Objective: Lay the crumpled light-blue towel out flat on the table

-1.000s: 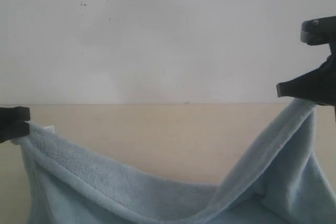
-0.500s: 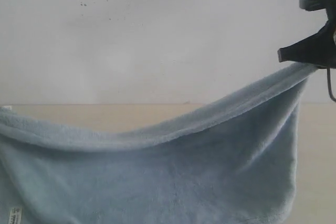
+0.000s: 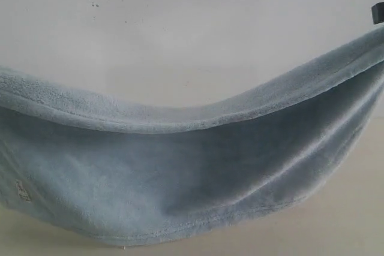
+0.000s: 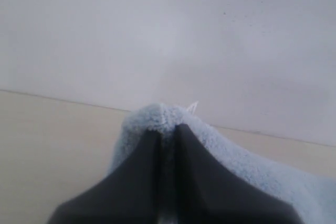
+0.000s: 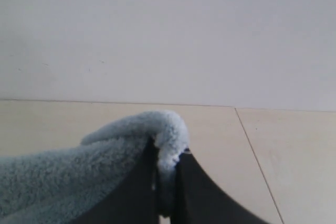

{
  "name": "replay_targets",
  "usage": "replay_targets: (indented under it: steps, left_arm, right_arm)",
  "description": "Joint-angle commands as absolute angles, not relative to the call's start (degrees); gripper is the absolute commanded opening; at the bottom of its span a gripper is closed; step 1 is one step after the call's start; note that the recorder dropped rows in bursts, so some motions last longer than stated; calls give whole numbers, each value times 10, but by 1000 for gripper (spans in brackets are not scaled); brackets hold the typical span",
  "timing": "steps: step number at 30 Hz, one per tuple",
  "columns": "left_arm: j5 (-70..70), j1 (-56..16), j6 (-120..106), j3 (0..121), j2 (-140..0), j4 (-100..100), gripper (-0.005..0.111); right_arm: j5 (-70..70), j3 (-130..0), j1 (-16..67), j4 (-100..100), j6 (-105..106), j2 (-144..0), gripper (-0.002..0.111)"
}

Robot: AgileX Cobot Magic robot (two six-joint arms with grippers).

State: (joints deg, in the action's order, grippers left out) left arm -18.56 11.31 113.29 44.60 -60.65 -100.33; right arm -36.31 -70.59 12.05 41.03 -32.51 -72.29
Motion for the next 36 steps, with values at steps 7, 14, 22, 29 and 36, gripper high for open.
replay_targets:
  steps: [7, 14, 22, 29, 36]
  left_arm:
    - [-206, 112, 1148, 434, -564, -999, 4]
    - [-193, 112, 1134, 372, -541, -999, 4]
    - [-152, 112, 1127, 354, -675, -999, 4]
    - [-147, 114, 1082, 599, -920, -999, 8]
    - [-236, 115, 1178, 670, -987, -999, 72]
  right_arm:
    - [-437, -658, 114, 404, -305, -587, 0]
    - [-455, -584, 114, 430, -320, -497, 0]
    - [-305, -496, 114, 425, -370, -683, 0]
    - [-273, -782, 126, 392, -305, -992, 1]
    - [-293, -926, 137, 210, -163, -1051, 68]
